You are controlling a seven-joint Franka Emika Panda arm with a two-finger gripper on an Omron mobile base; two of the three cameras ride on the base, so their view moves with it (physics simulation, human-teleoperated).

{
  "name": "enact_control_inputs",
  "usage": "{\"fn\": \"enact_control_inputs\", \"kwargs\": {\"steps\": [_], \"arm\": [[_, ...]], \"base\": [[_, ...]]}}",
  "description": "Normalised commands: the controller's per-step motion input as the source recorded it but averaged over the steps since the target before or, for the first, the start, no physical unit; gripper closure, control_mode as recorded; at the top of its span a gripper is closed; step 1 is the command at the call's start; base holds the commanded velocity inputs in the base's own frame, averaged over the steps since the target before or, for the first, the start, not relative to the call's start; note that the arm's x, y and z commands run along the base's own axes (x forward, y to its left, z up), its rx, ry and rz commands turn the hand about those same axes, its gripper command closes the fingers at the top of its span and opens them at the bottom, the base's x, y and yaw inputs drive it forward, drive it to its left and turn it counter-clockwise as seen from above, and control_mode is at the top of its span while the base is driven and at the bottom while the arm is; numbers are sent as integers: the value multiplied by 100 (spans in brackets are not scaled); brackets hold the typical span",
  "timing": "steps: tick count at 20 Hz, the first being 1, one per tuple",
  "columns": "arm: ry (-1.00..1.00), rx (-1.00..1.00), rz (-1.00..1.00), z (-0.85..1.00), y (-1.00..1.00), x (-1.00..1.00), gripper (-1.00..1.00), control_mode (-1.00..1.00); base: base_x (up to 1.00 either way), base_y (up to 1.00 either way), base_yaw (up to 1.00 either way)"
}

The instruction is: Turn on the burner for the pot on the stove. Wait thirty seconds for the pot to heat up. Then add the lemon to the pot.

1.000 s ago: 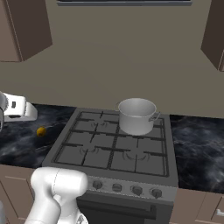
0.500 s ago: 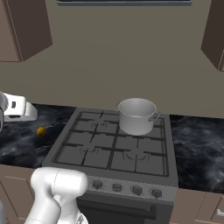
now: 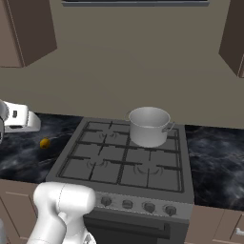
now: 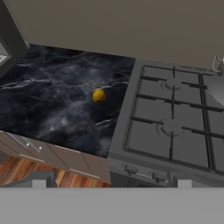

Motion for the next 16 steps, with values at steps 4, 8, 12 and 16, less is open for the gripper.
{"fn": "enact_control_inputs", "kwargs": {"steps": [4, 8, 12, 16], "arm": [[0, 0, 0, 0, 0, 0, -100, -100], [0, 0, 0, 0, 0, 0, -100, -100], [0, 0, 0, 0, 0, 0, -100, -100], [0, 0, 0, 0, 0, 0, -100, -100]], "base": [[0, 0, 0], [0, 0, 0], [0, 0, 0], [0, 0, 0]]}}
